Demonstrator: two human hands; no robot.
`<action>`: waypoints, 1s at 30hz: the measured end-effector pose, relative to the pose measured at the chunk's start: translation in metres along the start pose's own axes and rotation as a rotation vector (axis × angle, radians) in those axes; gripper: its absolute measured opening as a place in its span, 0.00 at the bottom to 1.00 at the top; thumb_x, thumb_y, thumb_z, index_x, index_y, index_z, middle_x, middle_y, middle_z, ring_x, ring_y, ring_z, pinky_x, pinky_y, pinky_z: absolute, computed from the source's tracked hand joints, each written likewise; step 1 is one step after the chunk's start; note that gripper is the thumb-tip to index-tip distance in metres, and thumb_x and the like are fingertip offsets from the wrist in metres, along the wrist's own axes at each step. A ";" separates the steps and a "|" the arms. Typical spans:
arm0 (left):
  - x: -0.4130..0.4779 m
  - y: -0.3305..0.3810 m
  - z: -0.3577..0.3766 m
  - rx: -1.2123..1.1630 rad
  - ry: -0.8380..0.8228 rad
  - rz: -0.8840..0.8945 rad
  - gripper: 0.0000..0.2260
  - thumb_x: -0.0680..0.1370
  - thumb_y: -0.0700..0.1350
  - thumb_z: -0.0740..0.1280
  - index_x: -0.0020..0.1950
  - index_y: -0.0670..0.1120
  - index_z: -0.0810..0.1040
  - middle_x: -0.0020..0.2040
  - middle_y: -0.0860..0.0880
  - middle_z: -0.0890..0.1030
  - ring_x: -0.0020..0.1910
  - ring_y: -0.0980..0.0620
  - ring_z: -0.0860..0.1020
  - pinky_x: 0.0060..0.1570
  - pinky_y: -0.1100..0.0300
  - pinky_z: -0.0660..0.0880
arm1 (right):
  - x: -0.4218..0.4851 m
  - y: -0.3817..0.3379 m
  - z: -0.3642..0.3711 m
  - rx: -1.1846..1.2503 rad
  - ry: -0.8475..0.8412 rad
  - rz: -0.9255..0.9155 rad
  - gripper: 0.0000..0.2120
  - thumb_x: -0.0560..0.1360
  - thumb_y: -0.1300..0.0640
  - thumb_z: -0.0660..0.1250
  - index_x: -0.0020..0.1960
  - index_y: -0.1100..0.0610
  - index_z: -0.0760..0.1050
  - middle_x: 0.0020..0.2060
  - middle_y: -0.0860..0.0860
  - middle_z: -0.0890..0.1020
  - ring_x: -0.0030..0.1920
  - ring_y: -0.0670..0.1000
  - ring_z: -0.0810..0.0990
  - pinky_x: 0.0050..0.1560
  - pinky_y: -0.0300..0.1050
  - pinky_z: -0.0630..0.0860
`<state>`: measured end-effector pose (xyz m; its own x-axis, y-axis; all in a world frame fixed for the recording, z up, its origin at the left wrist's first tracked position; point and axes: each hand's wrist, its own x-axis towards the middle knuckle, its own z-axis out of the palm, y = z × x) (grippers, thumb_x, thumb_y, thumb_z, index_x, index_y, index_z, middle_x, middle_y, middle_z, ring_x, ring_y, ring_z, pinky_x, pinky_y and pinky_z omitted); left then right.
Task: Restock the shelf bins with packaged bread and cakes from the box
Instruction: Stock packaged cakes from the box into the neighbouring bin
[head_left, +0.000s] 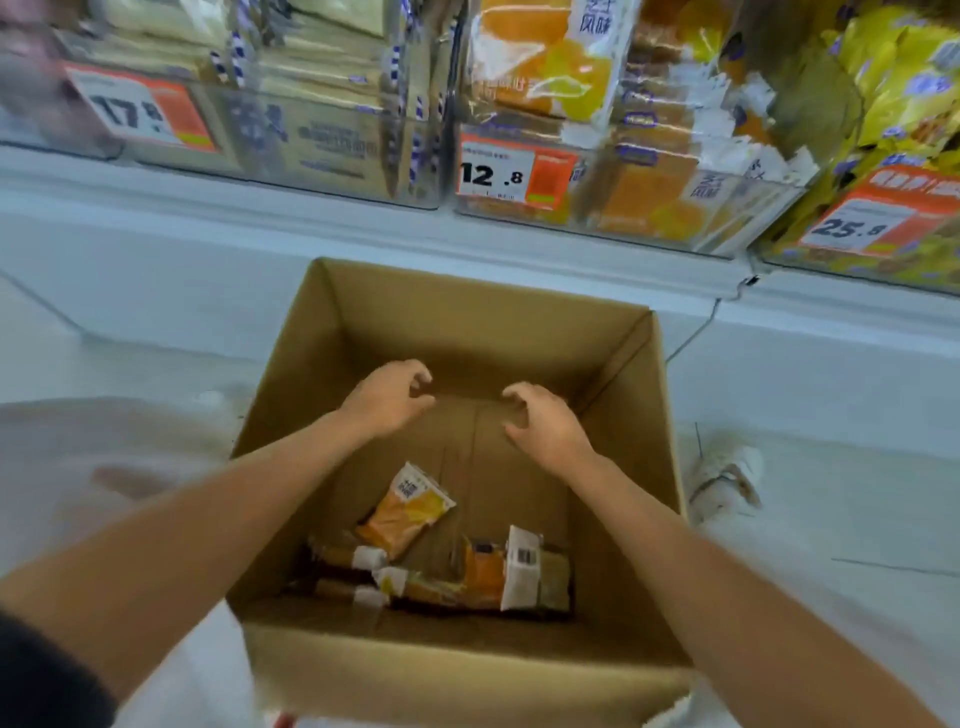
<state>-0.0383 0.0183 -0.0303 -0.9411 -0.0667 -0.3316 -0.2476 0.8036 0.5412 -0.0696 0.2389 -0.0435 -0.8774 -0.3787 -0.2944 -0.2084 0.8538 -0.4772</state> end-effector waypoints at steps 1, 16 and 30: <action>0.002 -0.018 0.015 -0.017 -0.046 -0.056 0.16 0.79 0.46 0.68 0.66 0.44 0.74 0.63 0.46 0.78 0.61 0.49 0.76 0.59 0.56 0.73 | 0.001 0.011 0.020 0.016 -0.074 0.061 0.23 0.77 0.53 0.68 0.70 0.52 0.69 0.64 0.50 0.76 0.62 0.49 0.75 0.62 0.44 0.73; -0.004 -0.118 0.094 -0.395 -0.079 -0.583 0.15 0.81 0.42 0.65 0.67 0.40 0.73 0.64 0.42 0.76 0.63 0.45 0.75 0.57 0.58 0.70 | 0.051 0.018 0.222 0.333 -0.552 0.329 0.15 0.76 0.55 0.70 0.61 0.57 0.79 0.58 0.54 0.83 0.54 0.52 0.81 0.48 0.41 0.73; -0.003 -0.067 0.099 -1.080 -0.289 -0.667 0.16 0.75 0.45 0.73 0.61 0.46 0.76 0.55 0.45 0.84 0.49 0.50 0.83 0.42 0.58 0.78 | 0.007 0.038 0.072 0.883 -0.374 0.446 0.20 0.77 0.55 0.69 0.67 0.53 0.70 0.63 0.52 0.78 0.62 0.51 0.77 0.56 0.42 0.74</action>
<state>0.0038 0.0236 -0.1425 -0.5157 -0.0284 -0.8563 -0.8318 -0.2232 0.5083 -0.0531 0.2430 -0.1231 -0.5771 -0.3093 -0.7559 0.6197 0.4369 -0.6519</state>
